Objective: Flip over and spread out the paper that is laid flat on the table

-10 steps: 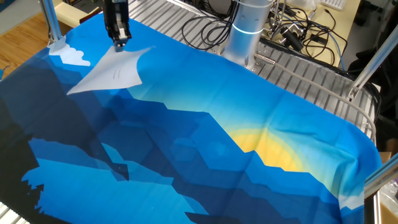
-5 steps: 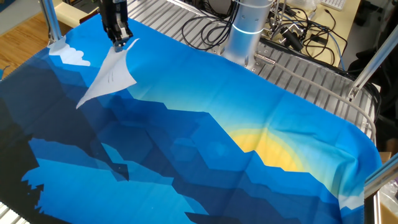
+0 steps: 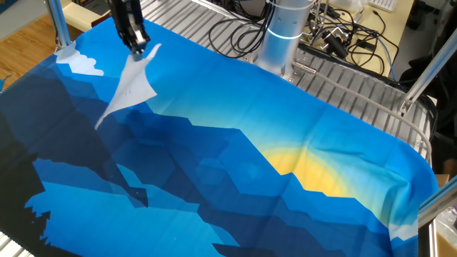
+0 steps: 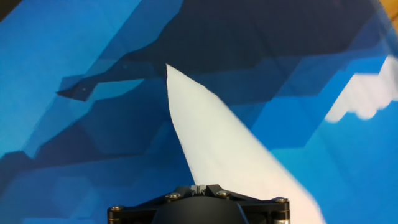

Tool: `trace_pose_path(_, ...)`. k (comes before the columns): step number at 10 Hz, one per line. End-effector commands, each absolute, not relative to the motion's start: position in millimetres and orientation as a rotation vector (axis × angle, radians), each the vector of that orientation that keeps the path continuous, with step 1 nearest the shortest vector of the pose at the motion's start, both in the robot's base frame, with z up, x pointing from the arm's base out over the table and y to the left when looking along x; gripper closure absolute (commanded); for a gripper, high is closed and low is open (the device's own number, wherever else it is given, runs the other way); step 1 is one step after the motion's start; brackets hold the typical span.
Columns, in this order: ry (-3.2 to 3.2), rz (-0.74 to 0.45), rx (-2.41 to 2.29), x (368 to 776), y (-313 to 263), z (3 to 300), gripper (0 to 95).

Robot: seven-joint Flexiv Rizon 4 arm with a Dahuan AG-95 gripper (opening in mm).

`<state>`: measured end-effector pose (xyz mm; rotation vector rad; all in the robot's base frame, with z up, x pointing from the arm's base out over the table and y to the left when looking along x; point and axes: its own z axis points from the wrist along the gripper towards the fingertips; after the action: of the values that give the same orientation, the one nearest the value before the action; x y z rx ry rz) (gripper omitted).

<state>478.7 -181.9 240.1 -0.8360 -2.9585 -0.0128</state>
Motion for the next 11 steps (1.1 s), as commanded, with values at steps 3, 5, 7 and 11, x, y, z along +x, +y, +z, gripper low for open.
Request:
trace_pose_path(3, -2.944, 0.036, -1.005, 497.3, -135.0, 225.5, 95.0)
trace_pose_path(5, -2.938, -0.031, -1.022, 504.2, -125.2, 219.8, 95.0)
trace_pose_path(7, -2.936, -0.082, -1.03, 507.0, -125.2, 213.5, 95.0)
trace_pose_path(11, -2.945, -0.131, -1.035, 510.5, -125.6, 205.1, 95.0)
